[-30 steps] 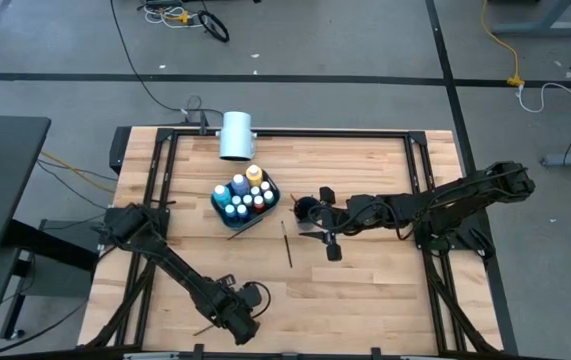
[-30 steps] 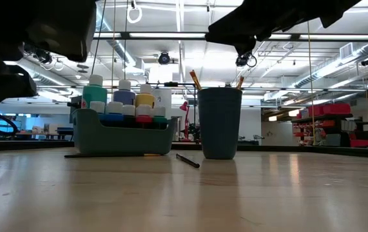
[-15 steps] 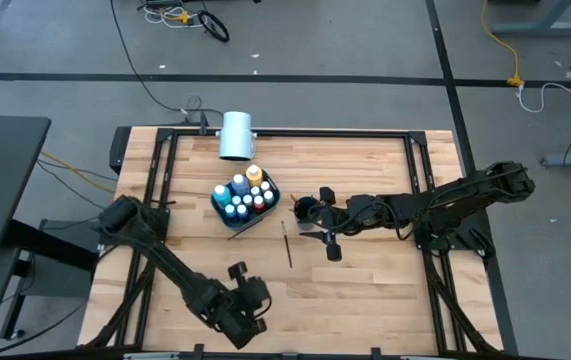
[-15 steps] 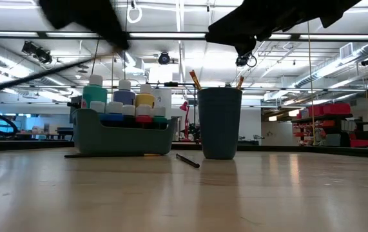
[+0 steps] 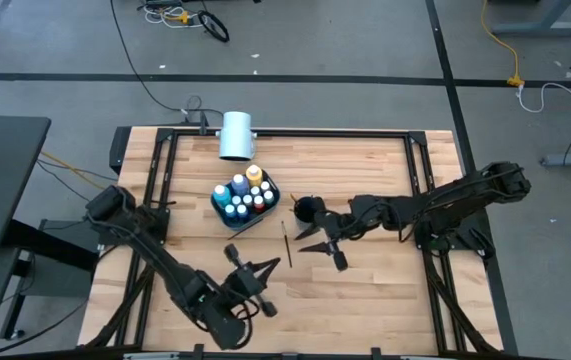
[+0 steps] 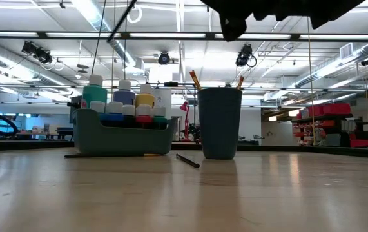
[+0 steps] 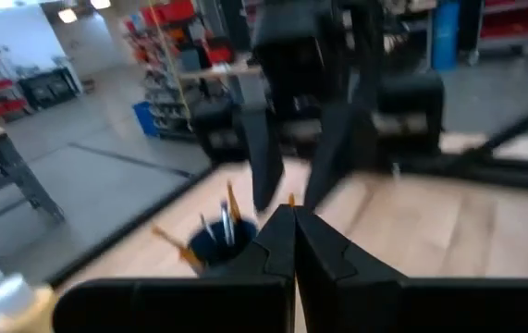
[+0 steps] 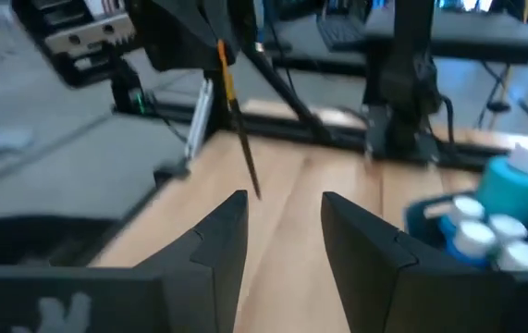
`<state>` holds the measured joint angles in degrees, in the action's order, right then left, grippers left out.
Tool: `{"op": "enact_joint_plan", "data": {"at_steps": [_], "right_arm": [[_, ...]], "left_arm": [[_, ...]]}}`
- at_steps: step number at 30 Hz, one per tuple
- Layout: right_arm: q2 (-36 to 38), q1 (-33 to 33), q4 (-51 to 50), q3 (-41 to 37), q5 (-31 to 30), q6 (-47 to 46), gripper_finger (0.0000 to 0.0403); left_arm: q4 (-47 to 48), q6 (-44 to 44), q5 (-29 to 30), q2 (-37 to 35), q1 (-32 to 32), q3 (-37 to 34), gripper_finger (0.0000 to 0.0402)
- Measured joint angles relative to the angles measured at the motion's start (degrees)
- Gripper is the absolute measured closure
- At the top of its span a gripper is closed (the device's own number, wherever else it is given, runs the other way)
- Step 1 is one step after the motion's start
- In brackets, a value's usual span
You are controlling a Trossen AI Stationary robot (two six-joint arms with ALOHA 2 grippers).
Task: Pick & Place Paint Supplies
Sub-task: Put the gold paint brush into the blue cup
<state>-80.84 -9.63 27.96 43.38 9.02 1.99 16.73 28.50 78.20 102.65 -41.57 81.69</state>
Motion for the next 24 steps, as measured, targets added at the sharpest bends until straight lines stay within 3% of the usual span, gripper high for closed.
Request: {"op": "enact_joint_plan", "data": {"at_steps": [7,19,24], "right_arm": [[-5.2,-1.6,12.4,0.0,1.2,-1.0,0.0259],[-6.9,-1.7,17.5,0.0,-1.0,-1.3,0.0261],[-6.9,-1.7,17.6,0.0,-0.9,-1.3,0.0307]], "left_arm": [[-13.4,-13.9,-3.8,0.0,4.1,-0.2,0.0401],[-17.6,-18.4,-11.2,0.0,8.3,-0.2,0.0401],[-18.0,-19.6,-11.3,0.0,8.7,-0.2,0.0401]]}}
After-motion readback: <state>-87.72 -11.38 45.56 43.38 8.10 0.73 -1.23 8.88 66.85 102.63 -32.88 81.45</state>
